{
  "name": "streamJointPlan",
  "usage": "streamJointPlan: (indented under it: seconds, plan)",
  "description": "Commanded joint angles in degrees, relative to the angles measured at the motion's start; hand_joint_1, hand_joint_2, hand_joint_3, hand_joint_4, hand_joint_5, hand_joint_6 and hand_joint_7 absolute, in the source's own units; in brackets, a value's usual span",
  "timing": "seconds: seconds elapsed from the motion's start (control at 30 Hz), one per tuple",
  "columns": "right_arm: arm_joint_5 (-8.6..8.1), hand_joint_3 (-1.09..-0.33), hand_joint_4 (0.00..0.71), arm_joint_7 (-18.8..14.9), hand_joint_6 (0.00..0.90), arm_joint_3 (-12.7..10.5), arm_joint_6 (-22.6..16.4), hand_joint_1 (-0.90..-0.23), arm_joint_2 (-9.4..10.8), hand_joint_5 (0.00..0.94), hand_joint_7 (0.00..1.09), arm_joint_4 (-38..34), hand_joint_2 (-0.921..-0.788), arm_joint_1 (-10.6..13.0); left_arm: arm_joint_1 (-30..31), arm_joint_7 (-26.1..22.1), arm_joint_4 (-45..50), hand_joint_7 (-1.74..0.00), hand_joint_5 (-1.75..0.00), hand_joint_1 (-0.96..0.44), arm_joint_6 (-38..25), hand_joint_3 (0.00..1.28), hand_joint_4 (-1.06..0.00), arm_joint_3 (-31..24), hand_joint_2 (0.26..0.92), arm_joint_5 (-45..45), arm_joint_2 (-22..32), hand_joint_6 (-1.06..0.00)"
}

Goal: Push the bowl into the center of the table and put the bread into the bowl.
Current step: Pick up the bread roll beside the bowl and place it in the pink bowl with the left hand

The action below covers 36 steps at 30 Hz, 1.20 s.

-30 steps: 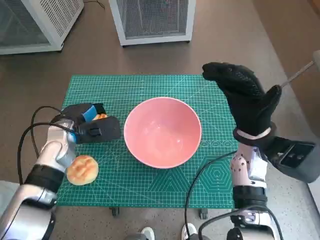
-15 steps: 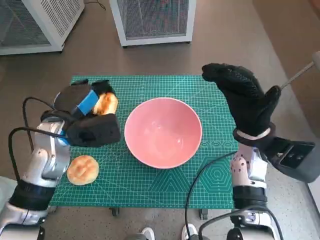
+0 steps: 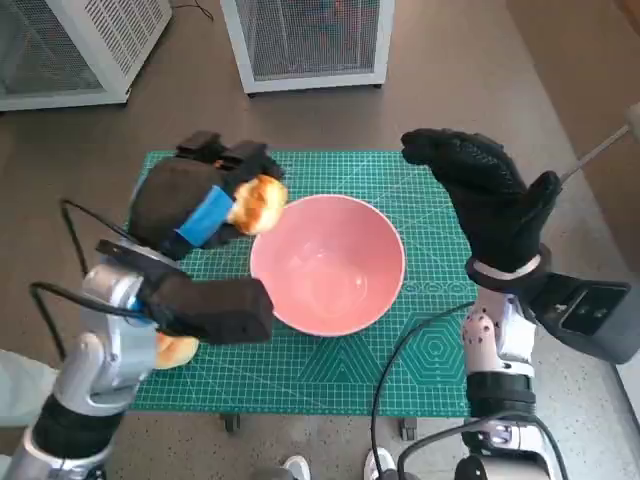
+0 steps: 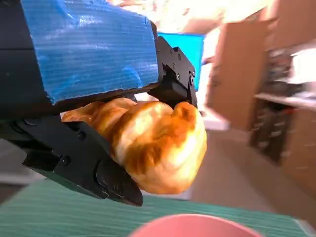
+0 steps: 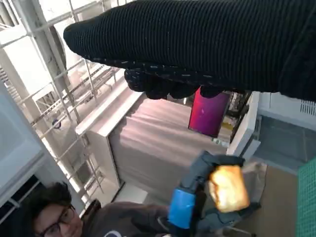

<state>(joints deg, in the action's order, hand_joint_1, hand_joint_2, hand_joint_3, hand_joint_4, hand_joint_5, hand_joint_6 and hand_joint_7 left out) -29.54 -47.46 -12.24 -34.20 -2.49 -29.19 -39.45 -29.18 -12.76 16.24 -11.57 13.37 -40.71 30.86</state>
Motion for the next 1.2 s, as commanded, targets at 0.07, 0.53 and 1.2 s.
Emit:
streamJointPlan:
  seconds: [0.07,0.53,1.2]
  plan:
    - [-0.42,-0.621,0.248,-0.57,0.329,-0.12,0.65,-0.596,-0.48,0.001,0.01,-0.65,-0.921,0.98,0.25,-0.37,0.02,-1.13,-1.07,0.00,3.84,0.02,-0.77,2.32,0.920,-0.83,-1.31,-0.67]
    - [-0.56,-0.621,0.251,-0.88,0.328,-0.27,0.59,-0.589,-0.70,0.002,0.01,-0.26,-0.921,1.57,-0.24,-0.36,-7.39,-1.14,-1.08,0.00,9.87,0.02,-0.77,7.74,0.920,-1.50,-5.98,-0.65]
    - [0.10,-0.621,0.249,-0.19,0.326,-0.38,0.02,-0.588,-1.01,0.000,0.01,0.42,-0.921,2.22,1.82,-4.14,-6.81,-0.32,-0.25,-0.08,6.51,0.04,-0.39,9.21,0.818,-5.17,-8.44,-0.47]
